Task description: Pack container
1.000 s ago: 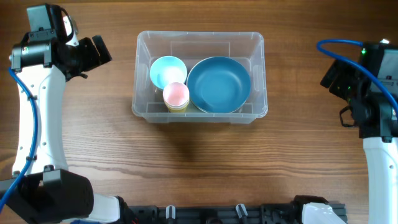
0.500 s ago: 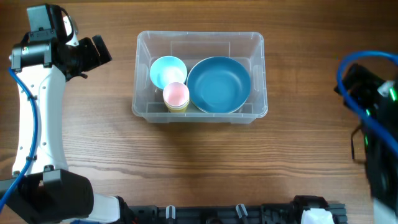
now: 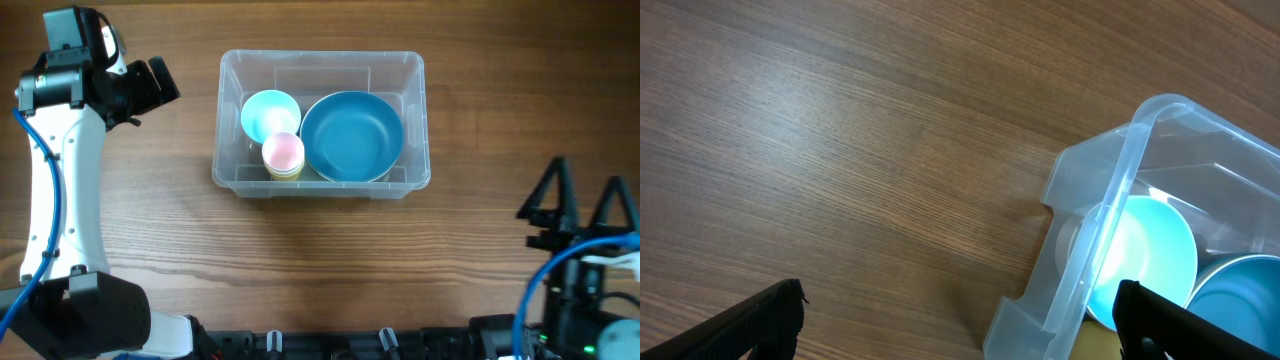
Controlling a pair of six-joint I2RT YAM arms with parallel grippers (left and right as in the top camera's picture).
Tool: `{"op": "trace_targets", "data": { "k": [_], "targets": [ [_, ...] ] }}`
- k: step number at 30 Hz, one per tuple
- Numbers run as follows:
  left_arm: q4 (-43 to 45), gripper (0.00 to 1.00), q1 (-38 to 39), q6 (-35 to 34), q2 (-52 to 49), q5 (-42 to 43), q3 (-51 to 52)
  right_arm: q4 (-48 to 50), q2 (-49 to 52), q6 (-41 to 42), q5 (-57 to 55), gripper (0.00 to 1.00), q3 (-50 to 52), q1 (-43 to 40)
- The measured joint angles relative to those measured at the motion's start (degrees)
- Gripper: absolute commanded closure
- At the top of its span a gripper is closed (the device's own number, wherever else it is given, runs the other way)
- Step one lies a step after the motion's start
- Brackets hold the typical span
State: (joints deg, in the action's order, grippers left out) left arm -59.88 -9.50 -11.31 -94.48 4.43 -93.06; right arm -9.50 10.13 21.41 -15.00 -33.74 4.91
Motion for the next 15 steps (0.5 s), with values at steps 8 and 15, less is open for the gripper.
{"op": "trace_targets", "data": {
  "k": [8, 15],
  "targets": [
    [0.0, 0.0, 0.0, 0.0, 0.0, 0.02, 0.0, 10.99, -7.67, -6.21, 6.21, 0.0, 17.57, 0.0],
    [0.0, 0.0, 0.0, 0.02, 0.0, 0.0, 0.0, 11.32, -8.0, -14.4, 11.15, 0.0, 24.2, 0.0]
  ]
}}
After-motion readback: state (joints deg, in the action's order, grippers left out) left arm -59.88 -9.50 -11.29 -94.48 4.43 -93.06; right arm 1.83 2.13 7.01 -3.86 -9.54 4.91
